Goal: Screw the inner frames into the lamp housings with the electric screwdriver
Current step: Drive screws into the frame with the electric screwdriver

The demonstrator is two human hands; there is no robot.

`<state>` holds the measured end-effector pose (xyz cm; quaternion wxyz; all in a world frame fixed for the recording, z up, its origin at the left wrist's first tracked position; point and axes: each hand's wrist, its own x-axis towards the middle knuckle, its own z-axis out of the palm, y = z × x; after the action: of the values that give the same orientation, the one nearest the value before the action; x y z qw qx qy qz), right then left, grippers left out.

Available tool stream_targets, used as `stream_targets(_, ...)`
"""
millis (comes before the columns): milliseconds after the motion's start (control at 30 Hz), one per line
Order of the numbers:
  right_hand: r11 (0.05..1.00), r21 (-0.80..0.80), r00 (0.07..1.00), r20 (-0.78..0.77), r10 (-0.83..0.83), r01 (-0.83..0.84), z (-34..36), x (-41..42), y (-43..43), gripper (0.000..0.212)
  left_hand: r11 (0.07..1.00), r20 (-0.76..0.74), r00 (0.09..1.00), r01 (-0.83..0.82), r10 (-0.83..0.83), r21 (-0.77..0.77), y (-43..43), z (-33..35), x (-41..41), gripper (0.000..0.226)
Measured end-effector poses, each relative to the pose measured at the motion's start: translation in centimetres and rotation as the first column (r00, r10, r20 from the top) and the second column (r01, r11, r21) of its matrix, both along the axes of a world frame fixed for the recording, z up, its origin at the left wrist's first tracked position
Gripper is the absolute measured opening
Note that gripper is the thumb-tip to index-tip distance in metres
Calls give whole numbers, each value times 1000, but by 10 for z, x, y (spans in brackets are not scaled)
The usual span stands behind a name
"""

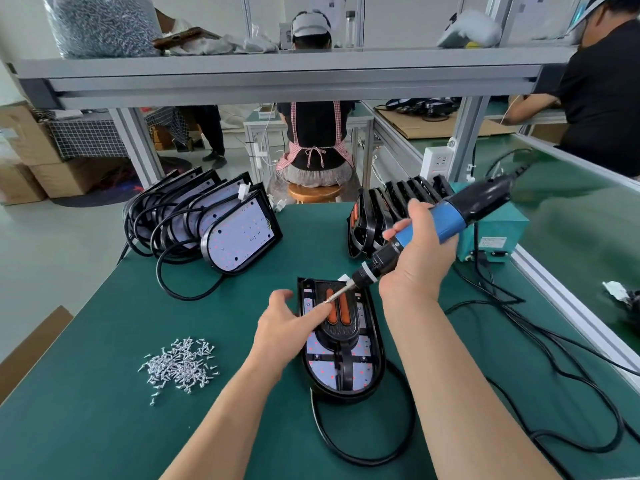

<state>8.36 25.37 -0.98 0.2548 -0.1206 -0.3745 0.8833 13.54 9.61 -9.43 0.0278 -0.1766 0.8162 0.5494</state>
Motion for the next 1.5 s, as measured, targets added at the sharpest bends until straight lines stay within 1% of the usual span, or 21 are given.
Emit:
stream_targets(67,999,46,999,-44,-3,5,3,-9,-7,26,998,17,999,34,-35,56,0,1,-7,88)
stream_targets(133,995,104,997,-71,-4,11,4,-18,-15,25,988,31,997,66,-71,142,-1,-2,-10,78)
stream_targets(267,977,211,993,-109,50,-26,4,-35,-32,19,982,6,997,70,-72,174,-2,-8,-13,67)
stream_targets(400,951,299,988,-110,113,-75,2,-46,-46,20,977,-2,998,65,-66,203,-3,-12,-15,64)
stream_targets(533,932,343,982,-105,157,-113,1,-50,-56,20,977,-8,998,65,-65,203,-4,-12,-17,64)
stream_targets(833,900,418,980,-96,176,-121,-4,-47,-66,24,977,-16,998,67,-65,204,-4,-10,-16,63)
stream_targets(1067,880,455,975,-97,201,-136,-5,-47,-71,21,973,-17,997,78,-76,215,-4,-11,-16,63)
stream_targets(1367,830,542,956,-149,253,-135,-5,-42,-77,20,972,-18,998,70,-68,224,-5,-14,-18,55)
stream_targets(1500,809,573,950,-165,267,-128,-5,-42,-81,27,974,-23,998,60,-56,218,-4,-14,-21,47)
